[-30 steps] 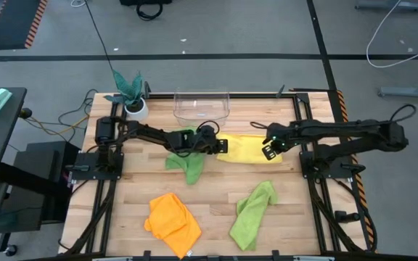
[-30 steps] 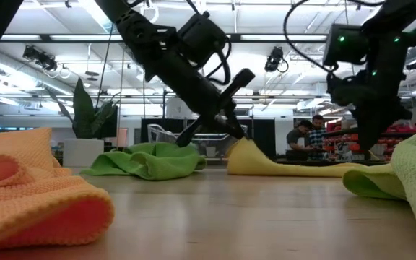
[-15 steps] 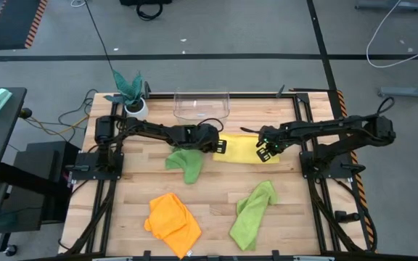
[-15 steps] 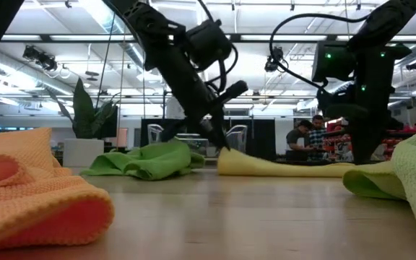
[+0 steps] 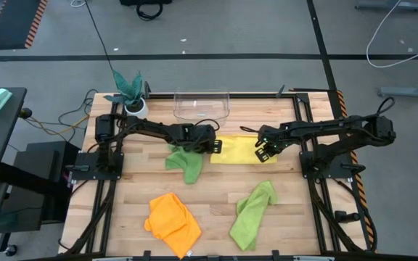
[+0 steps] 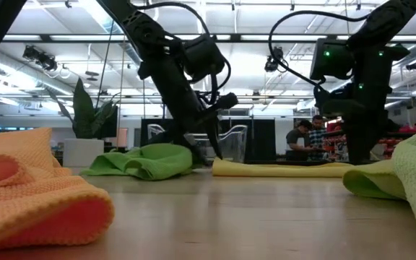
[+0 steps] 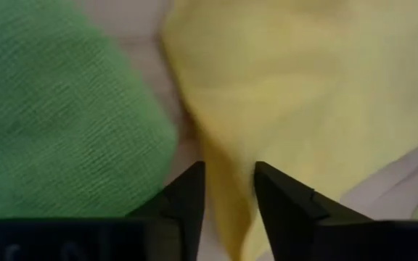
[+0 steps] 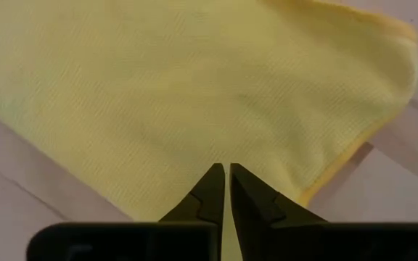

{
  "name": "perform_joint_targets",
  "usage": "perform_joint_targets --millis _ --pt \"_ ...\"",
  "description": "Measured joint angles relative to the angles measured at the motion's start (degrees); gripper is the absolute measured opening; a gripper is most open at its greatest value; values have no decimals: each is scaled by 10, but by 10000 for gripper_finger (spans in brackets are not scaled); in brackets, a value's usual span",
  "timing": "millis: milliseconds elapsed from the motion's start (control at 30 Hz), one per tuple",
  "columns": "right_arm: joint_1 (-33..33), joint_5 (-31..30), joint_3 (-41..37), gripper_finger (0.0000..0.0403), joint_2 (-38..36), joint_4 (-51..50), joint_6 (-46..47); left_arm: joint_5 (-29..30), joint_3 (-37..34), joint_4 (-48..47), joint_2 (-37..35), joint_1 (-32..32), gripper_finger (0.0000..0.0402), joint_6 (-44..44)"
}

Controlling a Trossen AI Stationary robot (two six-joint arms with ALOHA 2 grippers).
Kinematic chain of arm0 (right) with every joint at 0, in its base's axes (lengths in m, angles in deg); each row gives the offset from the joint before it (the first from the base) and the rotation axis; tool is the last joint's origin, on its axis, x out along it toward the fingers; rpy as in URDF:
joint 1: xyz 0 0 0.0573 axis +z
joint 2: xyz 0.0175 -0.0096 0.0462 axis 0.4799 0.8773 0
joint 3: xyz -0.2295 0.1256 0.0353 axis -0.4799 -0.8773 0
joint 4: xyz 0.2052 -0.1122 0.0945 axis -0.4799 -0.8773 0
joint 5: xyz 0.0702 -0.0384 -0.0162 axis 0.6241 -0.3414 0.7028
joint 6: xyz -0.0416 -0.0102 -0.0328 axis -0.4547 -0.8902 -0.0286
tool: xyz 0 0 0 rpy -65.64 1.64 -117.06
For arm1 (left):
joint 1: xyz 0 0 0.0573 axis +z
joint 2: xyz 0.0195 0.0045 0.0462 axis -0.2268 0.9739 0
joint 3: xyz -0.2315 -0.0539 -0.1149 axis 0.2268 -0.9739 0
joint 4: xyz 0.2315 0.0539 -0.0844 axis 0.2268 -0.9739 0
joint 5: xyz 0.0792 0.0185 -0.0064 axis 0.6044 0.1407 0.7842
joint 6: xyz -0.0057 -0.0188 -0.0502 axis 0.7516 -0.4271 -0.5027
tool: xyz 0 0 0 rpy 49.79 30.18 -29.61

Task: Fold microfiber towels
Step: Fold the yellow towel

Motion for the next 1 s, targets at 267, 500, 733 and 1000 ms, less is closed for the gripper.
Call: perform_joint_targets --millis 267,500,733,1000 --pt "-9 25 0 59 -19 -12 4 -3 2 -8 17 5 186 8" --pt "-9 37 0 87 -106 -19 63 4 1 -7 19 5 191 66" --pt "-11 25 0 107 -181 -75 181 2 1 -10 19 5 173 138" --pt "-40 16 -4 109 -173 -79 270 -16 0 -9 20 5 167 214"
